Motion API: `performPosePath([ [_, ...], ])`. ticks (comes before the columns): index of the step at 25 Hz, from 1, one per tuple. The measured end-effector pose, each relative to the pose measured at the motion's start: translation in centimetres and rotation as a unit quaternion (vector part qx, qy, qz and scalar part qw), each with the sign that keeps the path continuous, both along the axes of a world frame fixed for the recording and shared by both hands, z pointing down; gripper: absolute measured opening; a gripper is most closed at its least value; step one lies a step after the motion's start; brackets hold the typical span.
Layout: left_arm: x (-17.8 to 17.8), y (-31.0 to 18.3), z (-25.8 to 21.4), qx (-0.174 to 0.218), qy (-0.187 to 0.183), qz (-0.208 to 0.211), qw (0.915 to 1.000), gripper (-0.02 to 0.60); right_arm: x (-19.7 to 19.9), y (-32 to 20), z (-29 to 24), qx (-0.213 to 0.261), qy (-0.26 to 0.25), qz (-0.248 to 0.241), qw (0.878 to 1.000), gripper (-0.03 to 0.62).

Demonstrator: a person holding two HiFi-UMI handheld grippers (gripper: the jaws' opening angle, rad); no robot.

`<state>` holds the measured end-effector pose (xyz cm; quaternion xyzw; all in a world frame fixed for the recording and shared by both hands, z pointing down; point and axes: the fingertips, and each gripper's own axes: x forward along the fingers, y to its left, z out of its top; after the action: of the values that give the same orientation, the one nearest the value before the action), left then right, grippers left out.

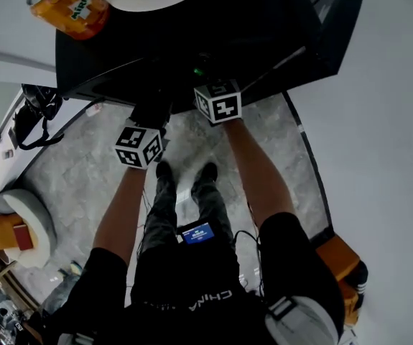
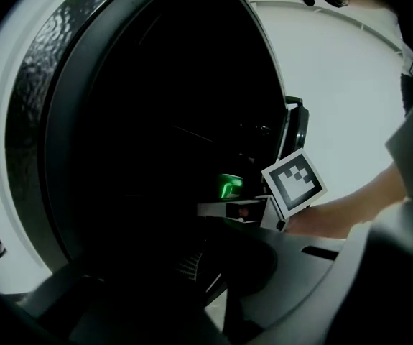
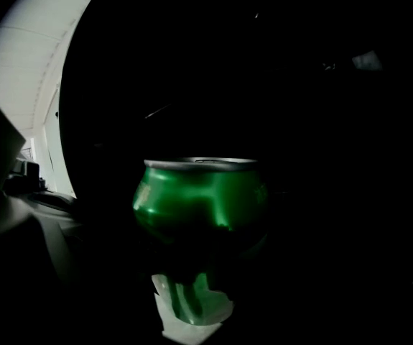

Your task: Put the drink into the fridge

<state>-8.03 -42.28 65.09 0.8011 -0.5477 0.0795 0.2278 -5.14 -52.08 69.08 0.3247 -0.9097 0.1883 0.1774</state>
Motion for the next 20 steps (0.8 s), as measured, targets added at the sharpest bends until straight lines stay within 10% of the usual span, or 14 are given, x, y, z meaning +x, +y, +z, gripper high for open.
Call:
performPosePath([
  [20,-1.2,-4.1,2.6,0.021,0.001,-0.066,0.9976,0.012,-5.3,-5.4,2.8,0.111,0.016,-0.02,0.994,0.345],
])
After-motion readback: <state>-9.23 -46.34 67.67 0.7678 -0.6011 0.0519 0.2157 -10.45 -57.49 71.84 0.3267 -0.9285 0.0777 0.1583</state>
